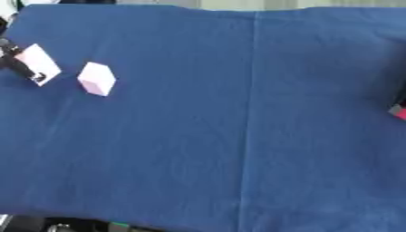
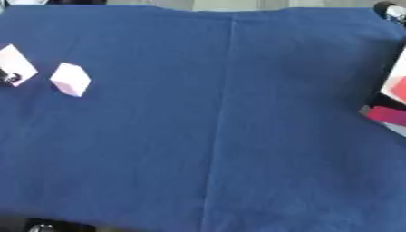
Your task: Pick up the objects with one hand, pass them to the other hand, and then place them into the box on the other side of the table.
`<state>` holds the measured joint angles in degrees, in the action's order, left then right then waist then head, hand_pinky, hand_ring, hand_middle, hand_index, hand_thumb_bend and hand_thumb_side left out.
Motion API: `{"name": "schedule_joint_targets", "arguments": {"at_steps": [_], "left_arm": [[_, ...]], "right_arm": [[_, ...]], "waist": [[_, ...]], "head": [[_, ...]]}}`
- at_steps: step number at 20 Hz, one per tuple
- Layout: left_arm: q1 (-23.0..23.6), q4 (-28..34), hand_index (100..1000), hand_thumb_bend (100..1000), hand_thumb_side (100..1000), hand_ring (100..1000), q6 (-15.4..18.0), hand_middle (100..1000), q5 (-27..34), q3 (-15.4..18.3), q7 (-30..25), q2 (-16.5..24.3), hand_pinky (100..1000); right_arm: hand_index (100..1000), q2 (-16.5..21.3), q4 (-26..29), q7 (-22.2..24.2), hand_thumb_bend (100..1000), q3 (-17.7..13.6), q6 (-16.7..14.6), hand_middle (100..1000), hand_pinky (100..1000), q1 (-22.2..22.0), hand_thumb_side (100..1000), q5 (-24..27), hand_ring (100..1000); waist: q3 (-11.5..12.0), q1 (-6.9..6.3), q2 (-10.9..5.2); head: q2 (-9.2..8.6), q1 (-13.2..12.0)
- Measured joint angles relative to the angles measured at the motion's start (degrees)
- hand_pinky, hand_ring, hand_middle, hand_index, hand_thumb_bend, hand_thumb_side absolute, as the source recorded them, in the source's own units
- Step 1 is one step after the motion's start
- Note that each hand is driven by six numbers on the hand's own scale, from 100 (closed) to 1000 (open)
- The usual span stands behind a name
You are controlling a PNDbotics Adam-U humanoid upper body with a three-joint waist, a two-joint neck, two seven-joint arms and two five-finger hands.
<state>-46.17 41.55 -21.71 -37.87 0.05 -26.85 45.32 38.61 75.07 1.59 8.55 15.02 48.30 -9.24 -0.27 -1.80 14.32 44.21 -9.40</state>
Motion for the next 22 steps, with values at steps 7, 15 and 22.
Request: {"name": "schedule_joint_targets", "arguments": {"at_steps": [7,15,22], "left_arm": [[-0.19,8.49,560,225,100,816,0.89,690,2.88,-1.7,-1.01,0.19,862],[1.0,19.15,553,190,100,802,0.1,674,6.25,-4.49,-2.49,1.08,850],[3.06,29.88,550,128,100,783,-0.62,653,12.64,-7.15,-1.91,0.92,839]], "right_arm": [[870,0.0,-0.19,0.11,500,-0.14,-0.22,821,904,0.07,254,0.21,817],[871,-0.11,-0.2,0.31,500,-0.09,-0.31,821,903,0.74,250,0.4,817],[877,-2.96,-0.15,1.3,497,0.75,-0.66,828,903,4.3,247,0.39,822]], "waist": [[0.52,0.0,-0.06],[1.07,0.0,-1.53],[1.4,0.0,-2.64]], "head": [[0.0,1.22],[0.01,2.05],[0.02,4.24]]}}
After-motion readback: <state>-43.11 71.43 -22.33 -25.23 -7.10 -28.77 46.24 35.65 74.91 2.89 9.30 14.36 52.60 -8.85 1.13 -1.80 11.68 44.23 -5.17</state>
